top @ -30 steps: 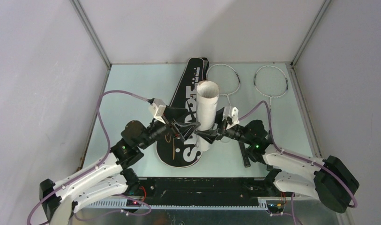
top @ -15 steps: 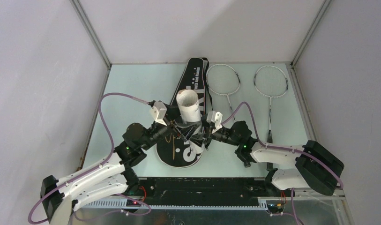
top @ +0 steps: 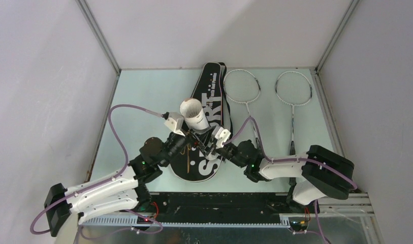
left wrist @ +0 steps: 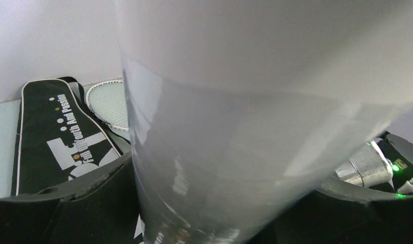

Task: Pack up the badminton gear
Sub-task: Pick up the lid from the center of the board.

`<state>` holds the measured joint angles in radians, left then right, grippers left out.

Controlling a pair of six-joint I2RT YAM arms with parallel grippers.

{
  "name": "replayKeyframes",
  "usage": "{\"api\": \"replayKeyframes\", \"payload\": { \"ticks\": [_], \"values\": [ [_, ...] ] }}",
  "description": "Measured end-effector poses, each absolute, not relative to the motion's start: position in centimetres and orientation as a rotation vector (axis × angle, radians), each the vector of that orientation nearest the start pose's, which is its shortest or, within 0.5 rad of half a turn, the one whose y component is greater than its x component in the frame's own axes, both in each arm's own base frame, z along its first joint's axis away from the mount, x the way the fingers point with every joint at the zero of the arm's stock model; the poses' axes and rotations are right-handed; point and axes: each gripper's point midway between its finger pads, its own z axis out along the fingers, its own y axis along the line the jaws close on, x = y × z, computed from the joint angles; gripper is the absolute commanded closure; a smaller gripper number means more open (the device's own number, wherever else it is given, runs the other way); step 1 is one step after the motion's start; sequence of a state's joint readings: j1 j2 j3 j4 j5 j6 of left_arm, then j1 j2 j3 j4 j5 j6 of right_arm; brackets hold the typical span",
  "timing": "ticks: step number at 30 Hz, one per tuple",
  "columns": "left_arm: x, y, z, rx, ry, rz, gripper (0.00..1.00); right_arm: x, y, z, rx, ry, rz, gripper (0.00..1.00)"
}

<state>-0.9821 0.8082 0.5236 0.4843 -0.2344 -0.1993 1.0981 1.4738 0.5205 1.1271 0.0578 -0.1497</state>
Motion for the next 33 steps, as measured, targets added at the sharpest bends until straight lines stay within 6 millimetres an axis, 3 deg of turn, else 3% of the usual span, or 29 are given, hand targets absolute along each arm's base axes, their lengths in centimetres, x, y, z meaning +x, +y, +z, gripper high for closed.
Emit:
{"api": "replayKeyframes", "payload": {
  "ticks": [12,18,23,24,25,29,33],
  "values": [
    [21.5,-26.3,30.5,0.33,1.326,-0.823,0.36,21.9,37.9,21.6,-0.727,1.209,0.685,0.53],
    [21.0,-26.1,30.3,0.348,1.276,-0.833,0.52,21.5,38.1,21.3,-0.742,1.218,0.684,0.4],
    [20.5,-25.9,29.7,0.38,1.262,-0.831,0.58,21.2,38.2,20.7,-0.762,1.236,0.696,0.2],
    [20.4,-25.9,29.6,0.397,1.259,-0.824,0.58,21.0,38.3,21.0,-0.76,1.231,0.712,0.06],
    [20.3,-25.9,29.3,0.41,1.262,-0.815,0.59,20.8,38.3,21.5,-0.757,1.221,0.724,0.03],
    [20.4,-25.5,28.9,0.445,1.269,-0.77,0.6,19.8,38.2,23.2,-0.775,1.183,0.771,0.01],
    [20.7,-25.3,28.2,0.485,1.278,-0.707,0.65,18.8,38.0,23.2,-0.84,1.19,0.785,0.01]
  ]
}}
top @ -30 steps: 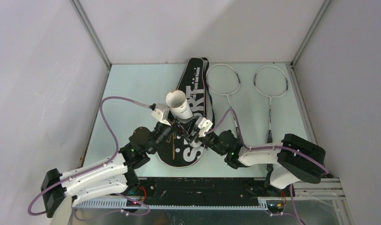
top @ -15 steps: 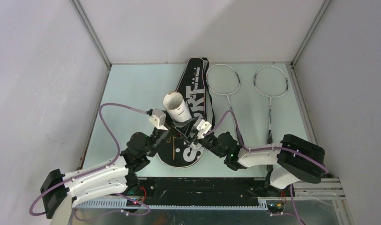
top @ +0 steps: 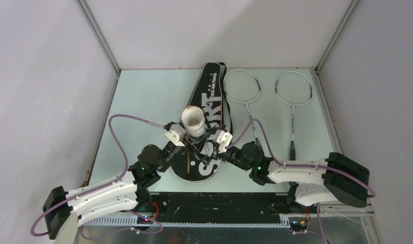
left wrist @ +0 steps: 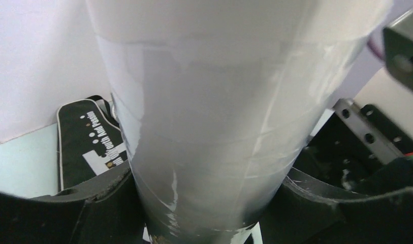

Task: Pack up the badminton gear
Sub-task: Pick up the lid from the center of the board.

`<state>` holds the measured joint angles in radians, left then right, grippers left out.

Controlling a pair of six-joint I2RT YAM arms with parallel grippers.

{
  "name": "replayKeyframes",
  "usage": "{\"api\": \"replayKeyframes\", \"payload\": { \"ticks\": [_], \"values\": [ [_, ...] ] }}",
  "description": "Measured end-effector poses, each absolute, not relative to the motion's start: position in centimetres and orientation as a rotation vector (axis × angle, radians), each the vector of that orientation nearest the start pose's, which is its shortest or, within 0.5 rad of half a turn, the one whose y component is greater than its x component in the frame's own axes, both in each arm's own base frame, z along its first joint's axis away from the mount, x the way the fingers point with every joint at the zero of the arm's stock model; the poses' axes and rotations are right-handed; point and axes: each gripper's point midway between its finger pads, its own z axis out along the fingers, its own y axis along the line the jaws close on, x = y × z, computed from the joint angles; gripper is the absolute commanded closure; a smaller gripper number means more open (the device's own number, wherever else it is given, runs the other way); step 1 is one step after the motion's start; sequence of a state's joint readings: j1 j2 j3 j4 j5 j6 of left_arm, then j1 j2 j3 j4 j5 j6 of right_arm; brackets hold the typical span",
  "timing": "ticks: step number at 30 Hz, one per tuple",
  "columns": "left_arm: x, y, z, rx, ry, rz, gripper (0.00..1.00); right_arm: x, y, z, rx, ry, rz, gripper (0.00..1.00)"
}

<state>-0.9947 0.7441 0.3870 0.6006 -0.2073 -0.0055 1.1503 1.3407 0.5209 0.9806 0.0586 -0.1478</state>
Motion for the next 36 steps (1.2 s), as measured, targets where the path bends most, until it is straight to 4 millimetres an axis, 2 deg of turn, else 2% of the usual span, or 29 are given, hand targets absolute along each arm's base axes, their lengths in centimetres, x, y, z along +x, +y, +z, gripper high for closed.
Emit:
{"api": "replayKeyframes", "payload": {
  "ticks": [5,10,16,20,23,25,29,33,36],
  "values": [
    [20.9,-25.2,27.5,0.549,1.276,-0.639,0.62,17.4,37.0,23.0,-0.909,1.224,0.767,0.01],
    [20.9,-25.1,27.3,0.591,1.26,-0.597,0.62,17.0,34.2,25.0,-0.851,1.252,0.734,0.01],
    [21.3,-25.7,27.1,0.617,1.244,-0.577,0.62,18.2,26.9,29.8,-0.532,1.296,0.698,0.01],
    [21.8,-26.5,27.1,0.62,1.226,-0.579,0.62,20.3,22.2,30.0,-0.343,1.375,0.652,0.01],
    [22.5,-27.0,27.1,0.617,1.215,-0.582,0.62,22.3,18.9,28.6,-0.23,1.455,0.591,0.01],
    [23.0,-27.1,27.1,0.609,1.209,-0.585,0.62,23.2,17.4,27.2,-0.186,1.518,0.553,0.01],
    [24.0,-27.1,27.3,0.592,1.193,-0.606,0.6,24.7,14.0,23.3,-0.088,1.686,0.446,0.01],
    [24.2,-27.5,27.3,0.603,1.176,-0.621,0.6,25.6,12.0,20.6,-0.022,1.834,0.387,0.07],
    [24.3,-27.9,27.2,0.612,1.164,-0.629,0.6,26.4,12.2,18.1,-0.027,1.98,0.377,0.11]
  ]
}}
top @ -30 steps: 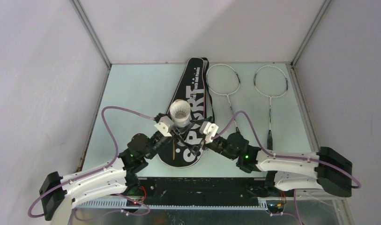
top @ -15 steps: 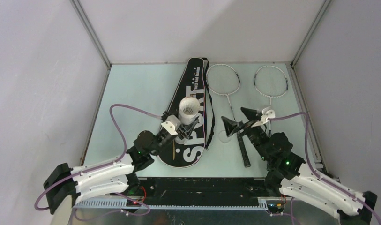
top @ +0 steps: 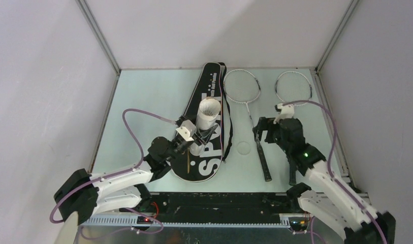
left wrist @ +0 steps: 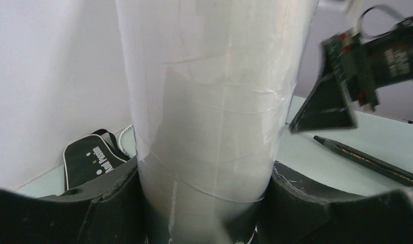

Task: Pack up the badminton gear
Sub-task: Pick up the lid from the center of the board.

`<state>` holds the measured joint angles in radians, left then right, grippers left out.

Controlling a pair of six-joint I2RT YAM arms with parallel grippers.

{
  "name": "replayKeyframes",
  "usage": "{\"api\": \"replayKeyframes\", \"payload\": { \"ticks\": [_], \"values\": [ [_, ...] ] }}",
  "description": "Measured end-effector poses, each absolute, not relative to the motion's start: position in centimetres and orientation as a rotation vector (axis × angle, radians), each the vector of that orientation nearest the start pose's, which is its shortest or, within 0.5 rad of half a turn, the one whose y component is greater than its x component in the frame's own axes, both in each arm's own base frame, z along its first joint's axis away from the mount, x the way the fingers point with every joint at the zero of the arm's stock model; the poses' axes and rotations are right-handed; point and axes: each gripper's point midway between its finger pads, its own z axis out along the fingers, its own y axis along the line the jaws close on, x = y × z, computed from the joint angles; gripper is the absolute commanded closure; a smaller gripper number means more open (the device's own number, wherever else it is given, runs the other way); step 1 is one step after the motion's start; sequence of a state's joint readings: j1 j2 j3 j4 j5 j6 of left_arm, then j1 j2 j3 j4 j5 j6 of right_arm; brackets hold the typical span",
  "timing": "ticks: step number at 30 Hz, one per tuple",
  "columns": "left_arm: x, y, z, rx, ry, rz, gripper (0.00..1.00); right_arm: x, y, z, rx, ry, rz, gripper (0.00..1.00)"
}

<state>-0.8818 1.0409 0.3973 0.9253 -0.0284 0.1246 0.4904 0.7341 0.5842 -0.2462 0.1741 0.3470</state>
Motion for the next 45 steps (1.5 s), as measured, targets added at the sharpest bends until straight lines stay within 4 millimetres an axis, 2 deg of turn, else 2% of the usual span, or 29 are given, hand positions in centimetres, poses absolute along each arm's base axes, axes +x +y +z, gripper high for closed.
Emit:
{"api": "replayKeyframes", "payload": {
  "ticks": [3,6,9,12,16,20,26,37,43,45],
  "values": [
    [24.2,-28.1,27.2,0.627,1.15,-0.642,0.6,26.6,13.5,14.7,-0.072,2.141,0.388,0.13],
    [24.0,-28.3,27.2,0.641,1.143,-0.653,0.59,26.0,14.6,11.2,-0.127,2.279,0.381,0.15],
    [23.6,-28.1,27.2,0.651,1.137,-0.662,0.59,25.1,15.8,8.9,-0.211,2.357,0.366,0.17],
    [23.2,-27.8,27.2,0.654,1.133,-0.666,0.59,24.4,17.7,7.4,-0.358,2.387,0.351,0.21],
    [22.8,-27.4,27.2,0.657,1.123,-0.672,0.59,23.6,20.2,5.6,-0.558,2.409,0.336,0.36],
    [22.5,-27.2,27.2,0.661,1.119,-0.676,0.59,24.2,21.5,3.9,-0.641,2.462,0.324,0.49],
    [22.2,-26.9,27.2,0.659,1.116,-0.675,0.59,25.0,22.5,2.3,-0.696,2.498,0.307,0.58],
    [22.1,-26.7,27.2,0.659,1.115,-0.675,0.59,25.0,21.9,1.1,-0.719,2.519,0.206,0.64],
    [22.1,-26.8,27.1,0.66,1.116,-0.675,0.59,24.8,22.7,1.1,-0.753,2.497,0.143,0.79],
    [22.1,-26.8,27.2,0.66,1.115,-0.675,0.59,24.7,22.8,1.1,-0.757,2.494,0.135,0.88]
  ]
}}
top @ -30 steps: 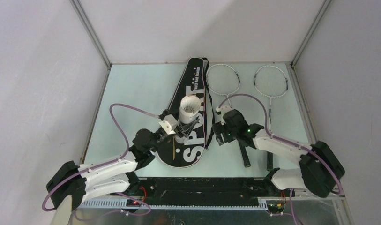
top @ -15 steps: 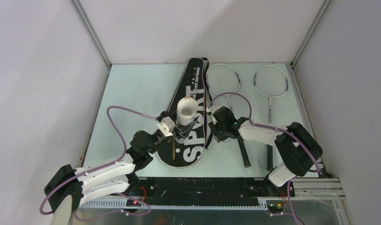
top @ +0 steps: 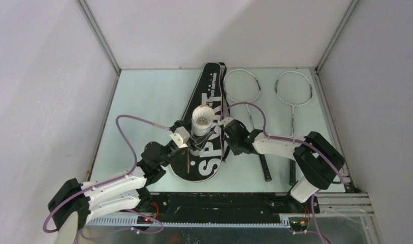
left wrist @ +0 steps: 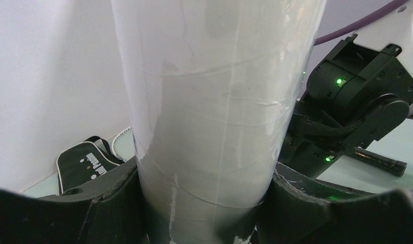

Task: Pack up the badminton gear
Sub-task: Pick up the lid from the center of the board.

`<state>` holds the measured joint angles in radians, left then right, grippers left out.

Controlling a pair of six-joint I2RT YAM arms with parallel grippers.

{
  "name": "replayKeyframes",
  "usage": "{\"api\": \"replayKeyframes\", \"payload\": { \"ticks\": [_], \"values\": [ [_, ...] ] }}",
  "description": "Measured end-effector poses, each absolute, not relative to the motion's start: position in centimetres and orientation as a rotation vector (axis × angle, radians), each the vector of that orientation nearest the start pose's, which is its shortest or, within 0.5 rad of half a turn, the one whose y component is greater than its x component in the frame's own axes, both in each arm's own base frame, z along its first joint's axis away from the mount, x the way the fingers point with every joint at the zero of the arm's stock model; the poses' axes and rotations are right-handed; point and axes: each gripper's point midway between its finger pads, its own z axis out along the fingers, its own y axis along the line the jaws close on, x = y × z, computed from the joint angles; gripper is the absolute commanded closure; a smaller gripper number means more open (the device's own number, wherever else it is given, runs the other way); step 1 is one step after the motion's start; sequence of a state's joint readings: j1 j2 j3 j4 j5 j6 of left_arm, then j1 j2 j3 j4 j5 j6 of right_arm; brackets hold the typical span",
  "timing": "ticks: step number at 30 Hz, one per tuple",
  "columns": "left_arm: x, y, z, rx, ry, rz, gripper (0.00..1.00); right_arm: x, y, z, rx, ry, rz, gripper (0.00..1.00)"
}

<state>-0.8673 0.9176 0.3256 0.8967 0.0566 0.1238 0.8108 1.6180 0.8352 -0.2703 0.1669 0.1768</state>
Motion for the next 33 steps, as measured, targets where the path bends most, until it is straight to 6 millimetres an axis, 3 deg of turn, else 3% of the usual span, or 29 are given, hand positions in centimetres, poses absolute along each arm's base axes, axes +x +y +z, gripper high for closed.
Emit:
{"api": "replayKeyframes", "payload": {
  "ticks": [4,11,14,18,22,33],
  "values": [
    [22.1,-26.8,27.2,0.66,1.116,-0.675,0.59,24.8,22.7,1.1,-0.74,2.496,0.121,0.99],
    [22.0,-26.8,27.1,0.666,1.116,-0.677,0.59,24.9,22.3,1.2,-0.721,2.496,0.09,1.0],
    [21.9,-27.0,27.1,0.681,1.114,-0.681,0.59,24.8,22.0,2.6,-0.71,2.475,0.089,1.0],
    [21.6,-27.5,27.0,0.723,1.113,-0.692,0.58,25.3,22.2,7.1,-0.656,2.367,0.152,1.0],
    [21.4,-28.4,26.8,0.777,1.12,-0.704,0.57,25.4,22.2,13.3,-0.594,2.204,0.262,1.0],
    [20.4,-31.4,25.9,1.002,1.136,-0.759,0.55,22.2,20.1,26.2,-0.589,1.81,0.545,1.0]
  ]
}}
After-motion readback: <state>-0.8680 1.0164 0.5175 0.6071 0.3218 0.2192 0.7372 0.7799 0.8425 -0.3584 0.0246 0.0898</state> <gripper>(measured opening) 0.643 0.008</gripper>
